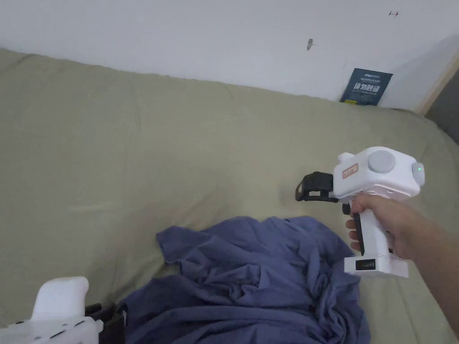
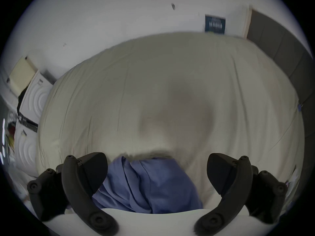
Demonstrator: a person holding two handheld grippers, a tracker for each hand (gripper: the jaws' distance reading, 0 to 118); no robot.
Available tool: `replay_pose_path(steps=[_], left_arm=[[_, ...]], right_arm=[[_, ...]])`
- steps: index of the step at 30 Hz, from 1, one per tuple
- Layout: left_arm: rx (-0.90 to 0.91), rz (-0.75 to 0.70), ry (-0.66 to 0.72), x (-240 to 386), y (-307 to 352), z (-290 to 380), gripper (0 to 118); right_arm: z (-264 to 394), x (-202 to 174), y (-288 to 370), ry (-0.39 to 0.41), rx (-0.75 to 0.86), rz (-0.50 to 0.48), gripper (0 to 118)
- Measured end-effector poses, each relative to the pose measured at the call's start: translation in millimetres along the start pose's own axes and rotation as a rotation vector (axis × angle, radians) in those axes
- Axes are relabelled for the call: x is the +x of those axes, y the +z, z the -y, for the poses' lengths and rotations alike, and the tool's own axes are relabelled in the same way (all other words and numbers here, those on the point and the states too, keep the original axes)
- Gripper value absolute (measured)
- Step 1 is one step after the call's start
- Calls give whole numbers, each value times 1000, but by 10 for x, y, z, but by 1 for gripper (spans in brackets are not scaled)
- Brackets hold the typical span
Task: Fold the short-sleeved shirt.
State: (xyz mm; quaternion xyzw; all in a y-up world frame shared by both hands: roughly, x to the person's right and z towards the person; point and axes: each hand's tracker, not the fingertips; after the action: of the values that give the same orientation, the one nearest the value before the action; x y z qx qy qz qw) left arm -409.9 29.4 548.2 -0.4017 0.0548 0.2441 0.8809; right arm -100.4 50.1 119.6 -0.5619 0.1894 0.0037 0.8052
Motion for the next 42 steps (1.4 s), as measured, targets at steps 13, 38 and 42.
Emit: replay_pose_path(steps=[13, 38, 42], left_arm=[[-9, -29, 1, -62, -86, 18, 10], [462, 49, 43, 495, 1269, -1523, 5], [575, 80, 58, 612, 1744, -2022, 6]], right_arm=[[111, 59, -386, 205, -103, 135, 4], [454, -107, 3157, 199, 673, -116, 4], [279, -78, 3766, 172, 813, -139, 4]])
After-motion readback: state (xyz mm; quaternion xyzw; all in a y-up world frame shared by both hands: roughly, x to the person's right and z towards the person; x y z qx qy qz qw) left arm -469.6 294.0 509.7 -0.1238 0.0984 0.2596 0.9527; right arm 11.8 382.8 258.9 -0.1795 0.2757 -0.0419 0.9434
